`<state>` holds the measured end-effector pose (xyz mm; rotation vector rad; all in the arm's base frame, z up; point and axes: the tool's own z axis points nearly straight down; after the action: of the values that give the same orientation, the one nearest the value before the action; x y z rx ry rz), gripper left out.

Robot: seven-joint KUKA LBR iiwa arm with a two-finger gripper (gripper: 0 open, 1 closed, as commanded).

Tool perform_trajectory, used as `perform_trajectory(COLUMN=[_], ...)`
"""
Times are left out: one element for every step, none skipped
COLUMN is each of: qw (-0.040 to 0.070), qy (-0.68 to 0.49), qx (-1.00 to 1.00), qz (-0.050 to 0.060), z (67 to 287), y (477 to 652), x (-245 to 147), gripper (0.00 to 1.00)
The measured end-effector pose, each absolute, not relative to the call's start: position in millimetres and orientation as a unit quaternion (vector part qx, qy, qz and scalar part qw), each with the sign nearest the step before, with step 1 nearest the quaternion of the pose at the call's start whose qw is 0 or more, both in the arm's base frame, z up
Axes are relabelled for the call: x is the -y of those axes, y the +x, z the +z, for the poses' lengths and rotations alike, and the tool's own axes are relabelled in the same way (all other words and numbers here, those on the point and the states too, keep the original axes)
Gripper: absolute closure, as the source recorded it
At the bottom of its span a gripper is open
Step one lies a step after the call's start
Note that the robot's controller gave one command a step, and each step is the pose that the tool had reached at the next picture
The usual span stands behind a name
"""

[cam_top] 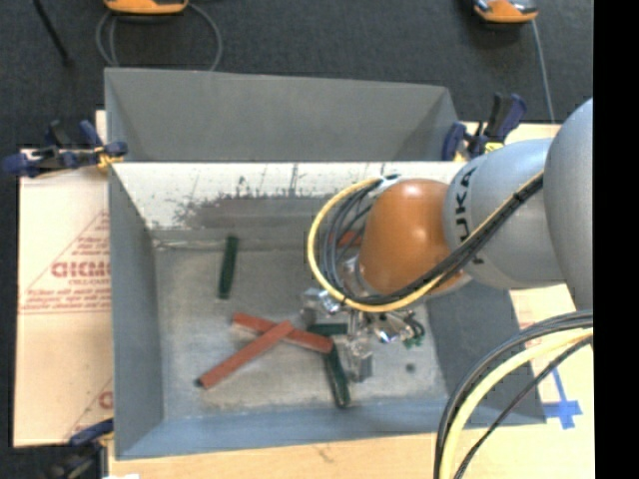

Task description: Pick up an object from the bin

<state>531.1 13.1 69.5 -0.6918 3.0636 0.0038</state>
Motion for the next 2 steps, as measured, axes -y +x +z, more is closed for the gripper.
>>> perform_trajectory(qw=[0.003, 0.004], qy=[-0.219, -0.307], qx=[-0.976, -0.952], qz=[-0.001, -0.002], z=[71, 250], y=[533.0, 474.8], x=[-10, 14], gripper=[1.0, 1.0])
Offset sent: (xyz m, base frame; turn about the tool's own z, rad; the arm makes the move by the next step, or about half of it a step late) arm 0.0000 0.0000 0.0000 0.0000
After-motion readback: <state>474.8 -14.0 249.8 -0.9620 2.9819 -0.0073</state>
